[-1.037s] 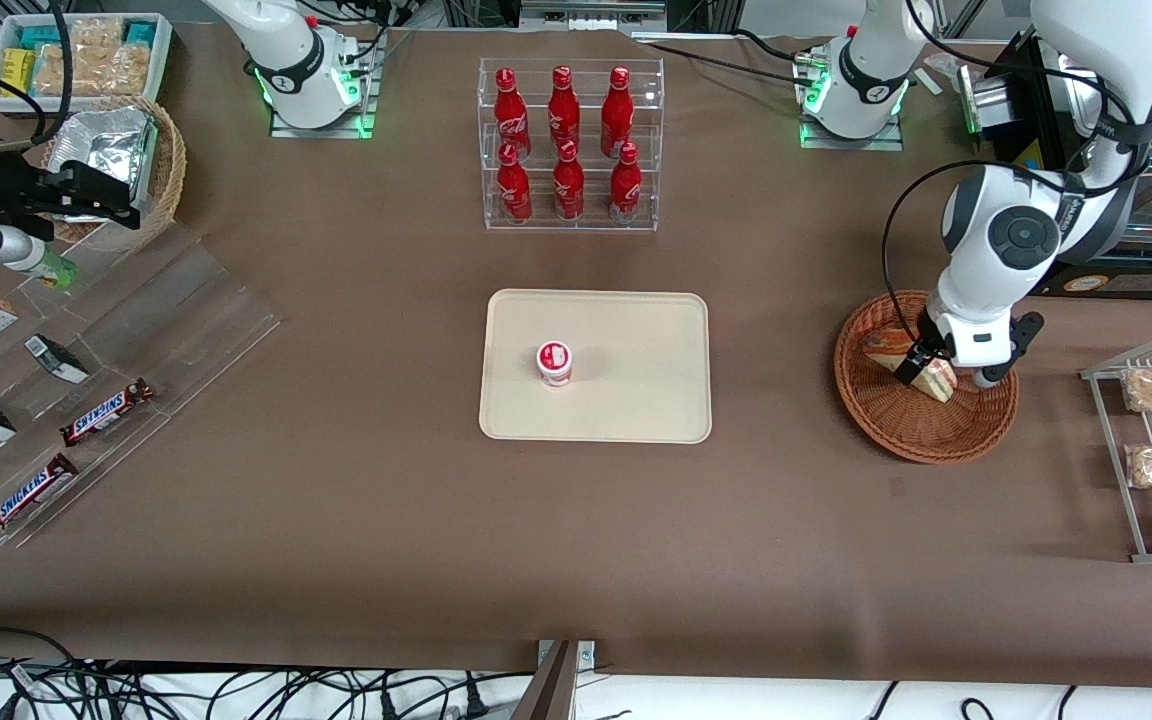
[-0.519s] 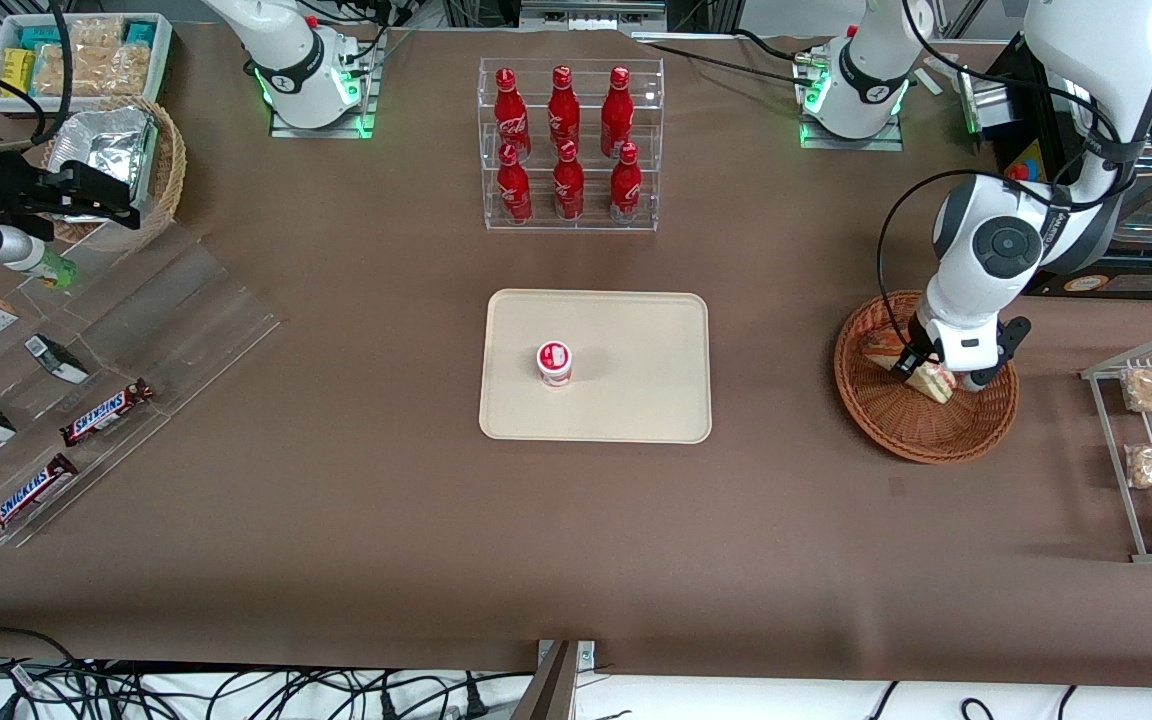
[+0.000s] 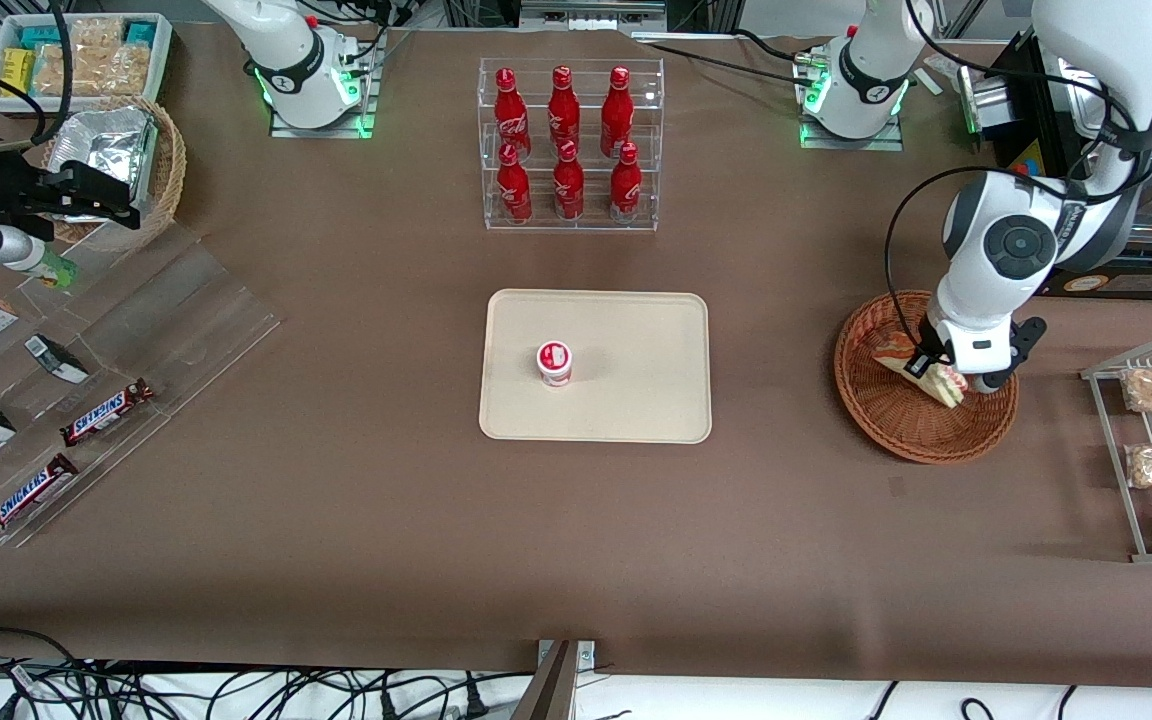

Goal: Place sandwich from basket to tray
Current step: 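Close the left gripper on the sandwich and lift it from the basket, then carry the sandwich with the left gripper over the cream tray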

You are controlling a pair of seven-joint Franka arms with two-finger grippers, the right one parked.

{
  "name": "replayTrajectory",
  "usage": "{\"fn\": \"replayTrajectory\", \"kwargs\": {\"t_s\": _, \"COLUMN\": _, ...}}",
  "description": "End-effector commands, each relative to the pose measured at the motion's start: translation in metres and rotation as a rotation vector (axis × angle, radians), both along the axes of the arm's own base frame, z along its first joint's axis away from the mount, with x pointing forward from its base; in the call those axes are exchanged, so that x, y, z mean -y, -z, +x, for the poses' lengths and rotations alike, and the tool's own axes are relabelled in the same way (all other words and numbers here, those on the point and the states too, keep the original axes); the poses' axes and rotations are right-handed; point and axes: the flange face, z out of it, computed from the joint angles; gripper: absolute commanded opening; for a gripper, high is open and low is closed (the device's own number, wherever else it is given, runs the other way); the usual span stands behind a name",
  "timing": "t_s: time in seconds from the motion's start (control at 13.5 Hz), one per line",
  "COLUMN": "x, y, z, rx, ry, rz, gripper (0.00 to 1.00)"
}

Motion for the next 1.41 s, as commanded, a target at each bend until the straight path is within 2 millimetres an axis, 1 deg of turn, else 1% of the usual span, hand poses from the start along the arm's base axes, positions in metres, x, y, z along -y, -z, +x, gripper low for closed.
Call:
{"fn": "replayTrajectory", "kwargs": {"t_s": 0.0, "x": 0.009, "y": -0.057, "z": 0.019, "rx": -0.039, "ry": 0.087, "rz": 0.031, "gripper": 0.0}}
{"fn": "replayTrajectory", "kwargs": {"t_s": 0.07, "x": 0.014, "y": -0.078, "z": 0.03, "rx": -0.06, "ry": 0.104, "rz": 0.007, "gripper": 0.0}}
{"fn": "replayTrajectory", "kwargs": {"t_s": 0.22, "x": 0.015, "y": -0.122, "z": 0.046, "rx": -0.114, "ry": 0.189, "rz": -0.05, "gripper": 0.0}}
{"fn": "replayTrajectory", "kwargs": {"t_s": 0.37, "x": 0.016, "y": -0.158, "z": 0.054, "rx": -0.157, "ry": 0.263, "rz": -0.109, "gripper": 0.0}}
{"fn": "replayTrajectory", "kwargs": {"t_s": 0.52, "x": 0.019, "y": -0.183, "z": 0.057, "rx": -0.19, "ry": 0.311, "rz": -0.115, "gripper": 0.0}}
{"fn": "replayTrajectory", "kwargs": {"t_s": 0.59, "x": 0.025, "y": -0.195, "z": 0.058, "rx": -0.19, "ry": 0.339, "rz": -0.123, "gripper": 0.0}}
{"fn": "replayTrajectory", "kwargs": {"t_s": 0.67, "x": 0.037, "y": -0.204, "z": 0.058, "rx": -0.194, "ry": 0.358, "rz": -0.141, "gripper": 0.0}}
{"fn": "replayTrajectory", "kwargs": {"t_s": 0.74, "x": 0.051, "y": -0.213, "z": 0.057, "rx": -0.201, "ry": 0.4, "rz": -0.15, "gripper": 0.0}}
{"fn": "replayTrajectory", "kwargs": {"t_s": 0.81, "x": 0.068, "y": -0.219, "z": 0.053, "rx": -0.226, "ry": 0.492, "rz": -0.16, "gripper": 0.0}}
{"fn": "replayTrajectory", "kwargs": {"t_s": 0.89, "x": 0.092, "y": -0.22, "z": 0.048, "rx": -0.249, "ry": 0.602, "rz": -0.168, "gripper": 0.0}}
{"fn": "replayTrajectory", "kwargs": {"t_s": 1.04, "x": 0.133, "y": -0.222, "z": 0.04, "rx": -0.245, "ry": 0.71, "rz": -0.181, "gripper": 0.0}}
{"fn": "replayTrajectory", "kwargs": {"t_s": 1.19, "x": 0.175, "y": -0.218, "z": 0.034, "rx": -0.225, "ry": 0.796, "rz": -0.228, "gripper": 0.0}}
{"fn": "replayTrajectory", "kwargs": {"t_s": 1.26, "x": 0.201, "y": -0.216, "z": 0.03, "rx": -0.208, "ry": 0.834, "rz": -0.236, "gripper": 0.0}}
{"fn": "replayTrajectory", "kwargs": {"t_s": 1.33, "x": 0.225, "y": -0.206, "z": 0.027, "rx": -0.206, "ry": 0.864, "rz": -0.251, "gripper": 0.0}}
